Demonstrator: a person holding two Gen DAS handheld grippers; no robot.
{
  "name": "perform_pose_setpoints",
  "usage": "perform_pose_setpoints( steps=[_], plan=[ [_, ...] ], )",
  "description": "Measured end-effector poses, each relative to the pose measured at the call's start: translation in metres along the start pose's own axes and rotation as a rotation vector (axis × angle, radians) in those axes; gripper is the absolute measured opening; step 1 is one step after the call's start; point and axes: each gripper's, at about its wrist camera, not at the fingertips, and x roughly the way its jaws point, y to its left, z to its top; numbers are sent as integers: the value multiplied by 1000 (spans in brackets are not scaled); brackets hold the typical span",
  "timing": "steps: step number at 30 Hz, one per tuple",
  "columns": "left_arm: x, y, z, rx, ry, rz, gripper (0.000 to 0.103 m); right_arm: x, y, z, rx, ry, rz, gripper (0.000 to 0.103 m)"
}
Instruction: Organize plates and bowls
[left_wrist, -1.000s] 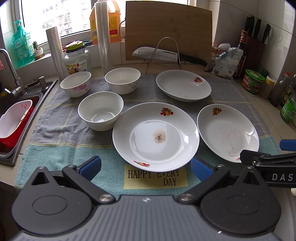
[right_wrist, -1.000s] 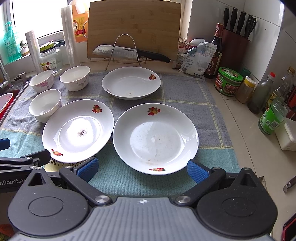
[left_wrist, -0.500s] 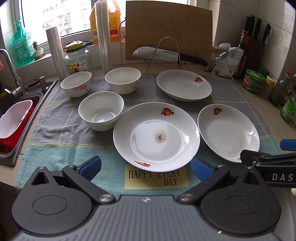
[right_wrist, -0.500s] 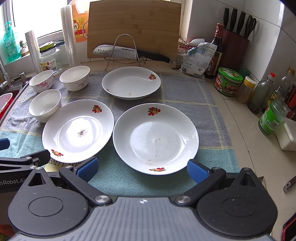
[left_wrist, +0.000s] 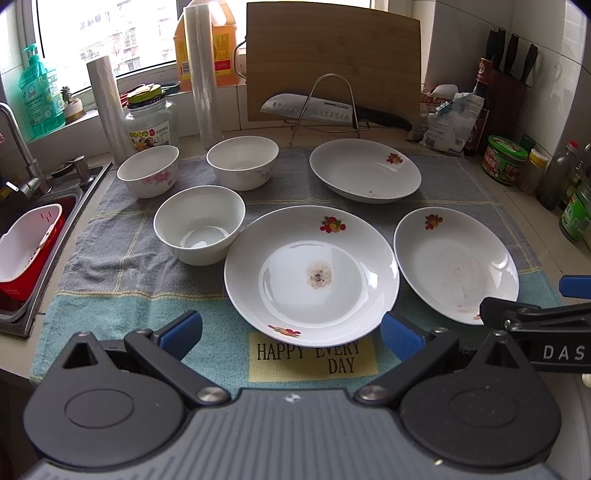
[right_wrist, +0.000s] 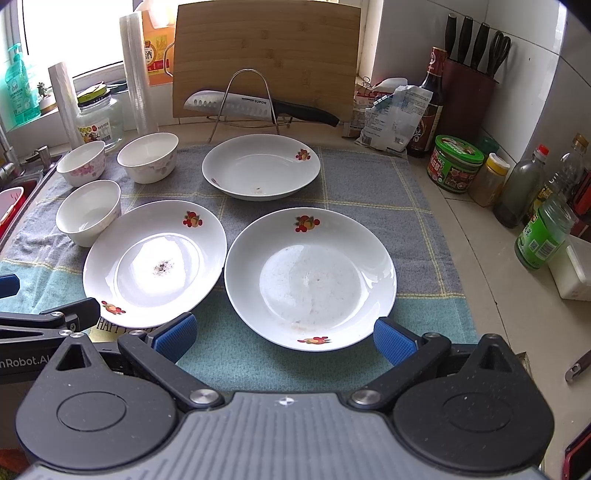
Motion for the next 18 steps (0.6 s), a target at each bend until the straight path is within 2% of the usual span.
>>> perform_pose_setpoints(
  steps=[8,13,18],
  plan=[
    [7,0,-3,8,-8,-24,102,4,-1,-5,-3,-17,-2,103],
    [11,-2,-8,13,-10,-49,102,0,-9,-10,21,-76,59,103],
    [15,-2,-12,9,-10,-64,102,4,-24,-18,18,-114,61,103]
  ],
)
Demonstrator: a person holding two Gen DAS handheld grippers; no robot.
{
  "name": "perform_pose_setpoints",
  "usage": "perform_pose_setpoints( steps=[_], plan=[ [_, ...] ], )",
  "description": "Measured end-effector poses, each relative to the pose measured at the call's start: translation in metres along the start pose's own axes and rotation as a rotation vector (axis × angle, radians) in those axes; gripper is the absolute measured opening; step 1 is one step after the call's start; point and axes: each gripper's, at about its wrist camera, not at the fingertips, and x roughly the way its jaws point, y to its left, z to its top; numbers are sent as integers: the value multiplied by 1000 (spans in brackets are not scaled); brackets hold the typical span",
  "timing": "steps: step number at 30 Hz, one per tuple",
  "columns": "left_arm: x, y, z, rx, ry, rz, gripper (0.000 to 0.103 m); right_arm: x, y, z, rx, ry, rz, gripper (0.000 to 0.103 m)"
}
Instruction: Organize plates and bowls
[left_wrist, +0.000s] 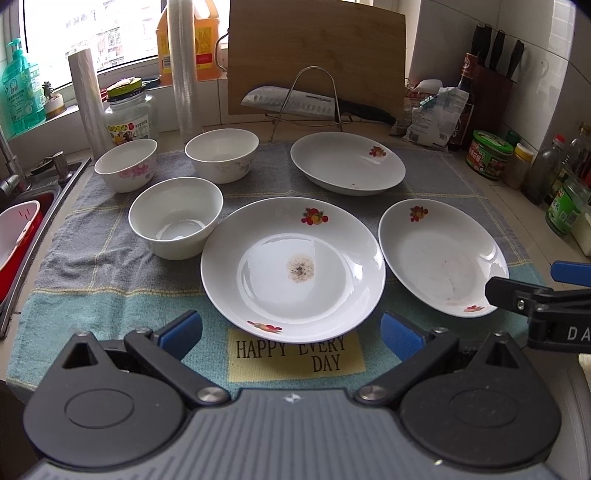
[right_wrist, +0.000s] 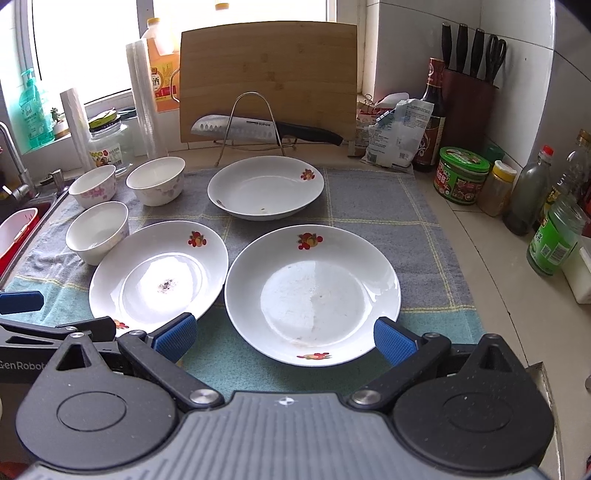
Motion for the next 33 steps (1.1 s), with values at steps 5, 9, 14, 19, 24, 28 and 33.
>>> perform_pose_setpoints(
  steps=[5,9,14,19,24,28,33],
  plan=[
    [2,5,-3,-13,-4,-3,102,16,-20,-16,-20,35,-41,103],
    [7,9,-4,-28,4,5,102,30,-34,-32,-3,82,-73,103],
    [13,11,-5,-29,21,7,102,45,-40,-47,12,91,-39,103],
    [19,12,-3,-25,28,-4,102,68,-32,-53,-32,69,-18,103],
    [23,15,2,-23,27,-8,102,86,-32,-57,-30,71,-29,103],
    [29,18,8,-15,28,-18,102,93,-34,-54,-33,62,-22,103],
    [39,17,15,19,29,-68,102,99,-34,-50,-57,41,-2,103]
  ],
)
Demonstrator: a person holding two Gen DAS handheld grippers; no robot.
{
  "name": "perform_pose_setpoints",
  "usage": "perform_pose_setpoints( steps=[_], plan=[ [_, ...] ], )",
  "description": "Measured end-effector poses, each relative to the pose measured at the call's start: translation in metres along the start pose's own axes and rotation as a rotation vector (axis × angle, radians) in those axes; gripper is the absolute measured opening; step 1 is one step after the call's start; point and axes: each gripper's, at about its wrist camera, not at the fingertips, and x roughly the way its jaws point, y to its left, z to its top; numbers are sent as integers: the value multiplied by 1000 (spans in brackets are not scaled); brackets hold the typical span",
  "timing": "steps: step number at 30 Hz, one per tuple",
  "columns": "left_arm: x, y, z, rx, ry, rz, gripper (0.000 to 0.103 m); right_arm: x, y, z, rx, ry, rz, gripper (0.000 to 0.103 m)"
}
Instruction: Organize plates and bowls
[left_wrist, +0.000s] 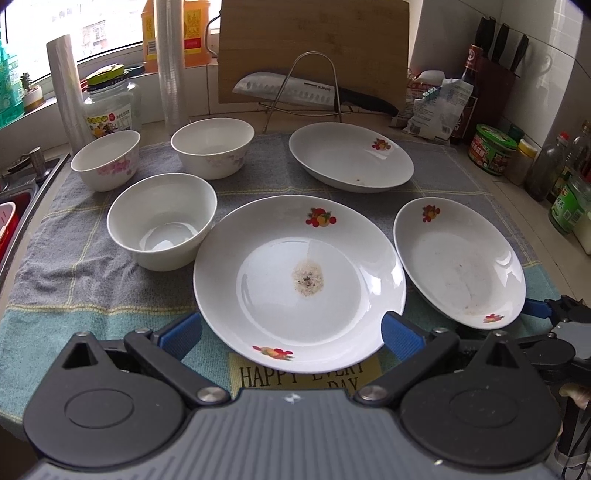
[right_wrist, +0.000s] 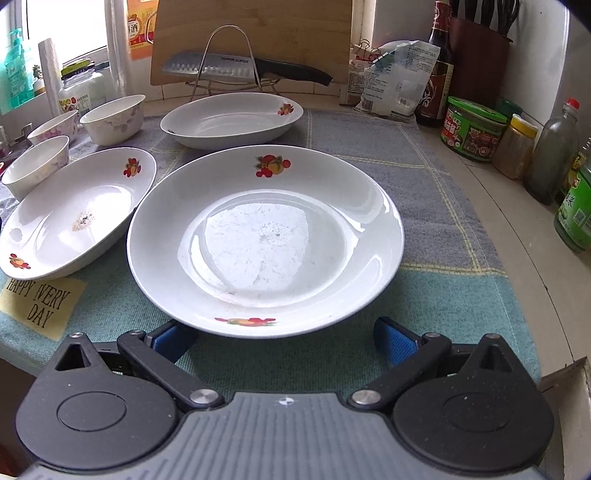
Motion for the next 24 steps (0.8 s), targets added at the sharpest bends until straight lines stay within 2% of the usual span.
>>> perform_pose_setpoints(
  steps=[5,12,20,24],
  plan=[
    [12,-8,11,49,9,-63,102,1,-5,1,-32,1,30,103],
    [32,-38,35,134,13,-158,102,3,-9,4,-68,21,60,103],
    [60,-86,71,231,43,-188,102,5,-15,5,-141,4,122,103],
    [79,-108,87,293,92,-233,102,5,-17,5,-165,7,144,103]
  ],
)
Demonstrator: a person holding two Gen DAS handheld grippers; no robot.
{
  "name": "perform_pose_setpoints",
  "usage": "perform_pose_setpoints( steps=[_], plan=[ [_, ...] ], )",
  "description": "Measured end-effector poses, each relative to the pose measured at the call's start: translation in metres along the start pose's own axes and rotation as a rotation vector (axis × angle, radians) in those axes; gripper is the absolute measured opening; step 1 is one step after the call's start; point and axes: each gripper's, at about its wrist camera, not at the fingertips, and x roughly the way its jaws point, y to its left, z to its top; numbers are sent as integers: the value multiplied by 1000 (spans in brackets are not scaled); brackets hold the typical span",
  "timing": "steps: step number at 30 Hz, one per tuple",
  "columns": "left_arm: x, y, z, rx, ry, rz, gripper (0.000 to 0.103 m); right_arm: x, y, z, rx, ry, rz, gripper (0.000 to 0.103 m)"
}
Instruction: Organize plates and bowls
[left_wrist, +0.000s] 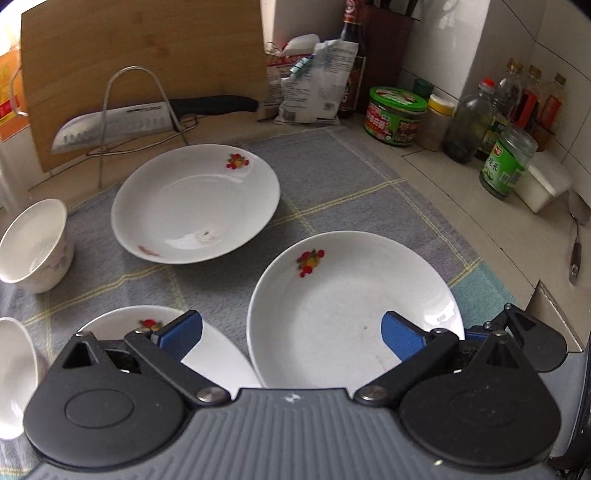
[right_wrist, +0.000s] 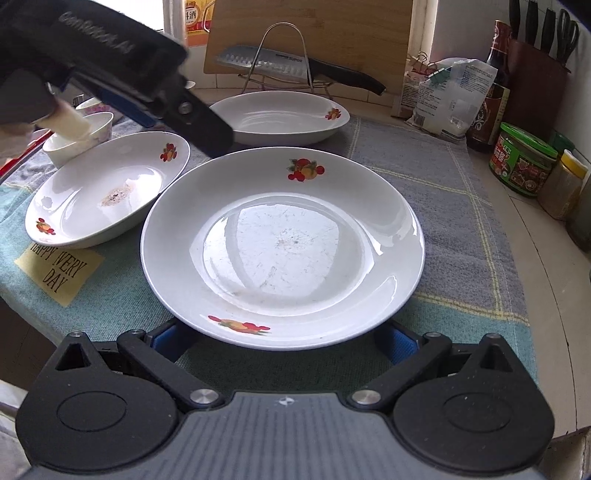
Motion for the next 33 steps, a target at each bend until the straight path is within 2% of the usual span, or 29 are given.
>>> perform_pose_setpoints(
  steps=[6,11,16,19,26,33],
  plan=[
    [42,-7,23,90,73,-39,102,0,1,-1,2,-1,-1,103],
    [73,-5,28,143,157,-104,102,0,2,0,20,14,-15,103],
    [91,-9,27,201,207,-132,102,1,3,1,40,16,-34,103],
    [92,-11,26,245,196,-123,103,1,4,2,49,21,-42,103],
    [92,-9,28,255,197,-128,103,2,4,4,59,29,-51,103],
    [89,-5,21,283,125,-156,103,1,4,2,64,19,-57,103]
  ],
)
